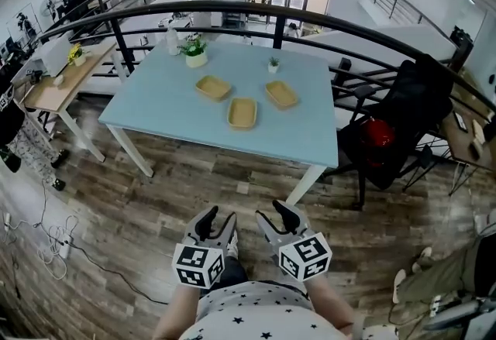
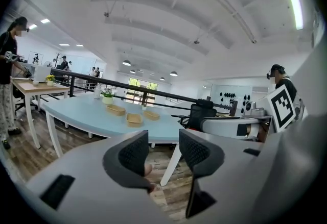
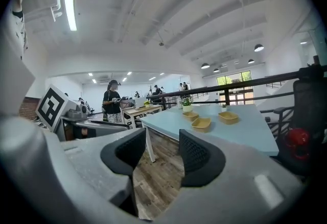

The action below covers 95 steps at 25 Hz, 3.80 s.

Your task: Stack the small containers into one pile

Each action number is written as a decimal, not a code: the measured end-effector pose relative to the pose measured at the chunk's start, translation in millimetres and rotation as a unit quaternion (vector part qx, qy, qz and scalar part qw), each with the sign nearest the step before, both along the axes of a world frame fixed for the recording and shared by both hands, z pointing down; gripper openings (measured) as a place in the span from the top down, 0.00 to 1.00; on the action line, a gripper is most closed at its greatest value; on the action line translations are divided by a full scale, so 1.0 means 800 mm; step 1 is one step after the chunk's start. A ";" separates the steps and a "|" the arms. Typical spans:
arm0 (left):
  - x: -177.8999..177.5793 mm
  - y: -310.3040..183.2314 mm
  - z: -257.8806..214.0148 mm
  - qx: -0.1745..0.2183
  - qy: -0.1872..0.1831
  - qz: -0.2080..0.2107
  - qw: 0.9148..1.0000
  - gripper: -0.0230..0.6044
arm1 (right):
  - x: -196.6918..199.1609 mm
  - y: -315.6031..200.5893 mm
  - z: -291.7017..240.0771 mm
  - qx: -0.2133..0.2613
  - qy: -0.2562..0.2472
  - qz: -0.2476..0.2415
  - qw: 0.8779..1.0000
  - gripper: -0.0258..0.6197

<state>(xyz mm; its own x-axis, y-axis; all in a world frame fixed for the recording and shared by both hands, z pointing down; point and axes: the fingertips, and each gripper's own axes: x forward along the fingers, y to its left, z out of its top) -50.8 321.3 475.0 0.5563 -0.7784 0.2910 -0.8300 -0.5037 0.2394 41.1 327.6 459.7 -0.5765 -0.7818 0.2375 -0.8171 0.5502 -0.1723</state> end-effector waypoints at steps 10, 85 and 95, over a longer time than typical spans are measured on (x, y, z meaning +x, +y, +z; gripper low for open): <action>-0.011 -0.122 -0.011 -0.007 -0.004 -0.005 1.000 0.68 | -0.008 -0.125 -0.013 -0.008 0.005 -0.007 1.000 0.63; -0.062 -0.609 0.068 -0.066 -0.001 0.017 0.998 0.68 | 0.040 -0.608 0.210 -0.197 0.110 0.136 0.965 0.65; -0.067 -0.623 0.087 -0.080 -0.009 0.008 0.997 0.68 | 0.053 -0.612 0.223 -0.217 0.123 0.154 0.956 0.89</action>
<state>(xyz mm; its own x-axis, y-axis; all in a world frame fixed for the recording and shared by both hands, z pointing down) -104.1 -176.7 544.7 0.5620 -0.7121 0.4208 -0.8270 -0.4732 0.3036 83.2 -162.0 638.2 -0.2206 -0.7022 0.6769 -0.9738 0.1974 -0.1127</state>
